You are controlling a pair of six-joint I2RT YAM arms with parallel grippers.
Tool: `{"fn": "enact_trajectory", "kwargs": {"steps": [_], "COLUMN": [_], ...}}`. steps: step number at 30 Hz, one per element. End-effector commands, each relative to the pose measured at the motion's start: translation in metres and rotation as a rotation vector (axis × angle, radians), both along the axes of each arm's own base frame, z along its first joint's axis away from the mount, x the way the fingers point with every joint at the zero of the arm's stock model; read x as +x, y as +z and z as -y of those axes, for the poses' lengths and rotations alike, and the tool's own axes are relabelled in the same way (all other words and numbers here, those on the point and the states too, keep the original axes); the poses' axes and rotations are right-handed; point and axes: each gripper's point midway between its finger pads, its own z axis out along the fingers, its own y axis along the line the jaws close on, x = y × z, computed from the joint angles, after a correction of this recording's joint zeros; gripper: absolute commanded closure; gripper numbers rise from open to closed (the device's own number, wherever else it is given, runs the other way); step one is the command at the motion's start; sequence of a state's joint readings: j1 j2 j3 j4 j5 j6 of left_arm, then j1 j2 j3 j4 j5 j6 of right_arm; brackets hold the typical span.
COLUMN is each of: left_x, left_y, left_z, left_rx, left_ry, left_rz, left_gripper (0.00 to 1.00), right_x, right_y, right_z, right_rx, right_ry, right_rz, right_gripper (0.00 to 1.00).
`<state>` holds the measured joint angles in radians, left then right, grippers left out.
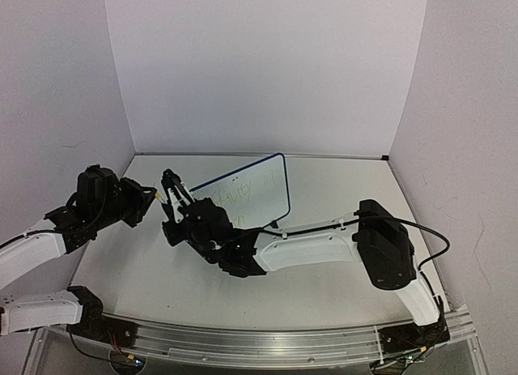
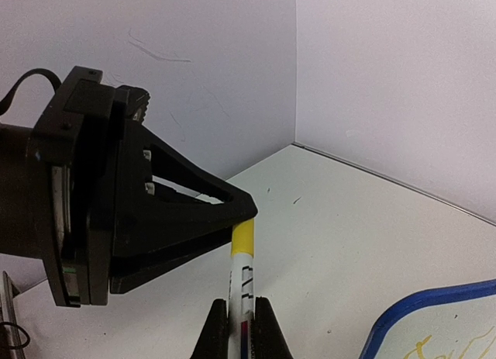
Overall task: Write a sentence on the whiteboard
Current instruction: Insert the whiteboard marker without the cap into the pen cap, then pass from the right arm to the left
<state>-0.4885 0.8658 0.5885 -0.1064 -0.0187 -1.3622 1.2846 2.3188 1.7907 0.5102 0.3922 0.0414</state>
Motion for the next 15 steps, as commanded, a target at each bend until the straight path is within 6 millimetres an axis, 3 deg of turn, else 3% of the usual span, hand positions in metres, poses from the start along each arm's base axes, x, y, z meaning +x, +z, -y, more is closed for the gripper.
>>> {"fn": "enact_trajectory", "kwargs": {"steps": [1, 2, 3, 6, 8, 11, 15], "left_x": [-0.038, -0.036, -0.035, -0.032, -0.03, -0.029, -0.028], "left_y": [0.034, 0.036, 0.041, 0.056, 0.065, 0.073, 0.058], "left_z": [0.049, 0.047, 0.045, 0.042, 0.043, 0.045, 0.04], "left_rx": [-0.055, -0.034, -0.008, 0.07, 0.118, 0.147, 0.172], "left_ry": [-0.311, -0.306, -0.303, -0.308, -0.327, -0.347, -0.328], "left_rz": [0.051, 0.058, 0.074, 0.116, 0.15, 0.176, 0.112], "left_gripper": [1.0, 0.98, 0.9, 0.55, 0.38, 0.24, 0.19], "right_x": [0.028, 0.027, 0.025, 0.02, 0.016, 0.014, 0.01], "right_y": [0.011, 0.013, 0.015, 0.023, 0.023, 0.026, 0.033], "right_z": [0.016, 0.018, 0.02, 0.027, 0.031, 0.035, 0.037], "right_rx": [0.026, 0.027, 0.025, 0.021, 0.016, 0.023, 0.031], "right_ry": [-0.02, -0.021, -0.021, -0.027, -0.031, -0.041, -0.046], "right_rz": [0.011, 0.013, 0.017, 0.033, 0.035, 0.038, 0.06], "right_gripper": [1.0, 1.0, 1.0, 1.0, 1.0, 1.0, 1.0]}}
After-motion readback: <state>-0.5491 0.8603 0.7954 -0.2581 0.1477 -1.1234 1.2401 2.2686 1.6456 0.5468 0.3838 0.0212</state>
